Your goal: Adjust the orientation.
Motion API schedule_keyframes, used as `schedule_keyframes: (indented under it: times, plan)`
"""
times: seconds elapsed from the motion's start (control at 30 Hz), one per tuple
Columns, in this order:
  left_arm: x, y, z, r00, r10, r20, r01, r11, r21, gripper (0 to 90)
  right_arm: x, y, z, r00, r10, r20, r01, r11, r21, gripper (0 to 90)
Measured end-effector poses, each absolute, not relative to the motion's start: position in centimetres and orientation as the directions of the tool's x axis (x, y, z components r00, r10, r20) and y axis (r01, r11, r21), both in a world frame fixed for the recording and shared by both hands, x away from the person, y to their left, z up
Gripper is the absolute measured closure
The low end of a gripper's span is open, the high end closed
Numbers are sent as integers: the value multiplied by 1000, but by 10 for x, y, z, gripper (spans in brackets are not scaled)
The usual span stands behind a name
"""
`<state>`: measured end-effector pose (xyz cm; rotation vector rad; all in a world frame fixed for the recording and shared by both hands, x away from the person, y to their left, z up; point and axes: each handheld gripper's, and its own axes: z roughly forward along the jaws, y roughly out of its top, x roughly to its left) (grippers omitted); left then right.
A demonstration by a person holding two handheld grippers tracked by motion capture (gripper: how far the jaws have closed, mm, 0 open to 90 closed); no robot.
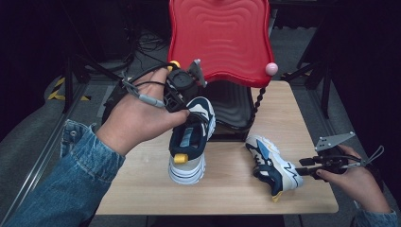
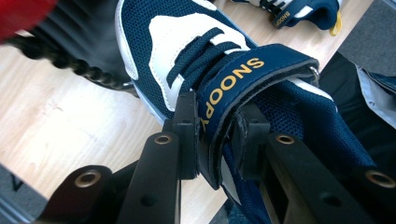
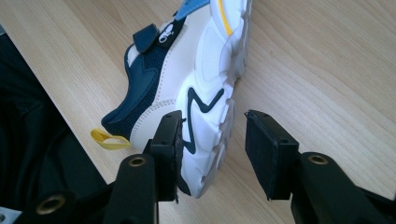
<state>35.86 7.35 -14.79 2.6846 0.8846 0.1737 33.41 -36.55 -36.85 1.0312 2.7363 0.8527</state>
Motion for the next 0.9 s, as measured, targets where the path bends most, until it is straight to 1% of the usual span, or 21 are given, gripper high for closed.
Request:
schedule_keyframes:
  times: [0.27,0.7,0.8,0.9]
  plan:
    - [361,66,-119,803,596,17,558,-761,330,746,337,-372,-376,-752,646,130,606,601,521,577]
    - [359,59,-79,783,620,43,574,-748,334,748,337,-378,-376,-750,646,141,607,589,534,577]
    - [361,57,-66,775,630,45,579,-738,346,748,337,-379,-375,-748,647,146,608,581,542,577]
    - [363,57,-61,774,632,46,577,-733,359,748,336,-381,-376,-748,647,147,607,579,544,577]
